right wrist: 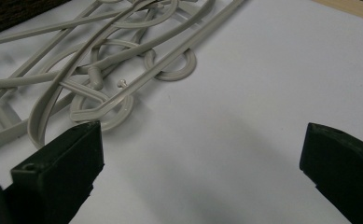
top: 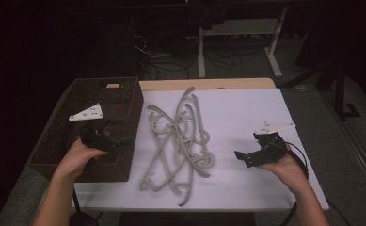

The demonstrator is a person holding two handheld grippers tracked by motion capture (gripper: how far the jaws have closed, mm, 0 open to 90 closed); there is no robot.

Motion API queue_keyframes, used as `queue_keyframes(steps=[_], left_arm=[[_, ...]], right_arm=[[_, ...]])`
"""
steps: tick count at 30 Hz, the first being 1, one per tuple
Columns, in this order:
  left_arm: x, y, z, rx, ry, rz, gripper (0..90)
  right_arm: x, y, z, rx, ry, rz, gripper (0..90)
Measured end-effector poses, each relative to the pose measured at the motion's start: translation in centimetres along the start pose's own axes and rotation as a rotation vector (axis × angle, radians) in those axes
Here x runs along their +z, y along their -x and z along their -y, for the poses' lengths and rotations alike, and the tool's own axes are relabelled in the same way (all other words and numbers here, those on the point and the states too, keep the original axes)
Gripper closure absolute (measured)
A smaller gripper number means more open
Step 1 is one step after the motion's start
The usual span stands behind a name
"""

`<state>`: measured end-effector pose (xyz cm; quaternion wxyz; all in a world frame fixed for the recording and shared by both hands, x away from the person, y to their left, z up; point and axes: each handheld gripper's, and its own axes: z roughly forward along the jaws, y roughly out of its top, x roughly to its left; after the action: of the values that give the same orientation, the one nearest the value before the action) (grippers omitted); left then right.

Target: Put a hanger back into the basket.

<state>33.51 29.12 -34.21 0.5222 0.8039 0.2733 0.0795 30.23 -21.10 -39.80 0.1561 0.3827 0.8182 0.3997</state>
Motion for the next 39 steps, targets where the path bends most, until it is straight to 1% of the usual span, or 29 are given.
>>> queue_keyframes(steps=[3, 10, 17, 21, 24, 25, 27, 29, 30, 33, 36, 39], left_arm=[[0.0, 0.0, 0.0, 0.001, 0.001, -0.002, 0.0], [0.1, 0.0, 0.0, -0.004, 0.003, -0.007, 0.0], [0.1, 0.1, -0.1, -0.005, 0.005, -0.010, 0.0], [0.0, 0.2, -0.1, -0.003, 0.009, -0.005, 0.0], [0.2, 0.1, 0.0, -0.008, 0.008, -0.006, 0.0], [0.2, 0.1, 0.0, -0.008, 0.007, -0.006, 0.0], [0.4, 0.2, 0.0, -0.005, 0.002, -0.002, 0.0], [0.5, 0.3, 0.0, -0.005, 0.001, 0.001, 0.0], [0.5, 0.3, 0.0, -0.005, 0.000, 0.001, 0.0], [0.5, 0.3, -0.1, -0.004, 0.002, 0.004, 0.0], [0.5, 0.3, -0.1, -0.002, 0.003, 0.007, 0.0], [0.5, 0.3, -0.1, -0.003, 0.006, 0.009, 0.0]], right_arm=[[0.0, -0.1, 0.0, 0.007, -0.010, 0.006, 0.0], [0.6, -0.8, -0.6, -0.002, -0.031, 0.013, 0.0], [1.9, -1.8, -2.3, -0.018, -0.044, 0.003, 0.0], [3.3, -2.5, -3.5, -0.030, -0.045, -0.016, 0.0], [4.5, -3.1, -4.4, -0.044, -0.051, -0.029, 0.2], [5.0, -3.4, -4.7, -0.048, -0.048, -0.038, 1.7], [5.9, -3.9, -5.4, -0.053, -0.053, -0.056, 1.9], [6.9, -4.3, -6.1, -0.072, -0.060, -0.064, 2.6], [7.3, -4.5, -6.4, -0.073, -0.063, -0.069, 3.1], [8.4, -4.9, -7.6, -0.074, -0.064, -0.086, 6.5], [9.5, -5.3, -8.8, -0.086, -0.060, -0.106, 11.1], [10.6, -5.7, -10.0, -0.094, -0.047, -0.140, 17.6]])
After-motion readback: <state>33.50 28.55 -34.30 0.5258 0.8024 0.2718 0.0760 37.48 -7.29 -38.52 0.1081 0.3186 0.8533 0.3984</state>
